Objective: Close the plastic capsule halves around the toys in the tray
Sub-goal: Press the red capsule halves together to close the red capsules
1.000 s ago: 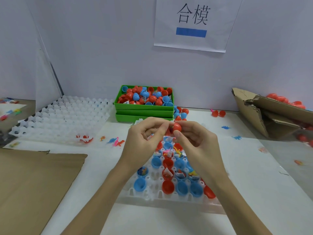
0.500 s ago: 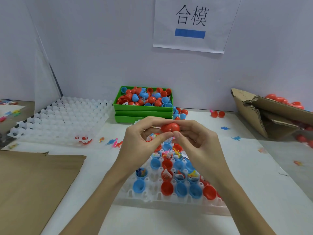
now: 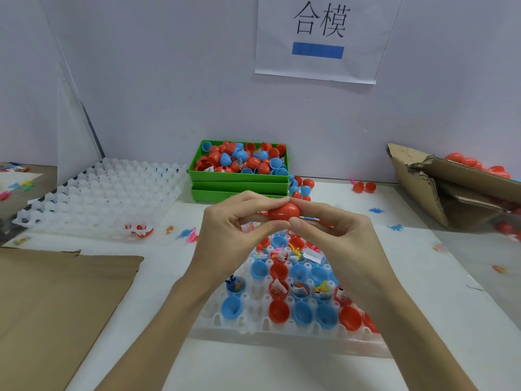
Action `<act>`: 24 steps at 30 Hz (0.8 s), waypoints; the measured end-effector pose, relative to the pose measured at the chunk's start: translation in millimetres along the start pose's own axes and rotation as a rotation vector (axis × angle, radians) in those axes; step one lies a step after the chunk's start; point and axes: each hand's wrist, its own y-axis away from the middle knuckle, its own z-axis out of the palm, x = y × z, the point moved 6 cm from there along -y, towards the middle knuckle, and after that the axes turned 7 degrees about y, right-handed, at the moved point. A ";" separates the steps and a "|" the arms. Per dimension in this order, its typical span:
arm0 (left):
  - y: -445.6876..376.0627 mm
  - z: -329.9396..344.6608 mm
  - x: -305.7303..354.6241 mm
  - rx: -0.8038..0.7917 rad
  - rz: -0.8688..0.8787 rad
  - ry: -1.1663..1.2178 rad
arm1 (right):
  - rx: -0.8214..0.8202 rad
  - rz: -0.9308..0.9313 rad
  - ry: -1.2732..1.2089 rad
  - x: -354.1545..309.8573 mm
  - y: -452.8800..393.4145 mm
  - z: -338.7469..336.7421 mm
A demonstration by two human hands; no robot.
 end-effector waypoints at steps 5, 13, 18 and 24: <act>1.2 4.9 -3.4 -0.019 0.016 -0.108 | 0.035 0.071 -0.056 7.4 0.3 1.1; 6.0 23.6 2.1 -0.057 0.038 -0.172 | -0.123 0.380 -0.675 23.4 3.9 22.7; 5.4 19.8 3.3 -0.048 0.006 -0.095 | -0.263 0.454 -0.888 22.5 7.6 33.2; 2.0 17.2 9.1 -0.101 0.015 -0.104 | -0.413 0.447 -1.076 12.2 12.4 42.5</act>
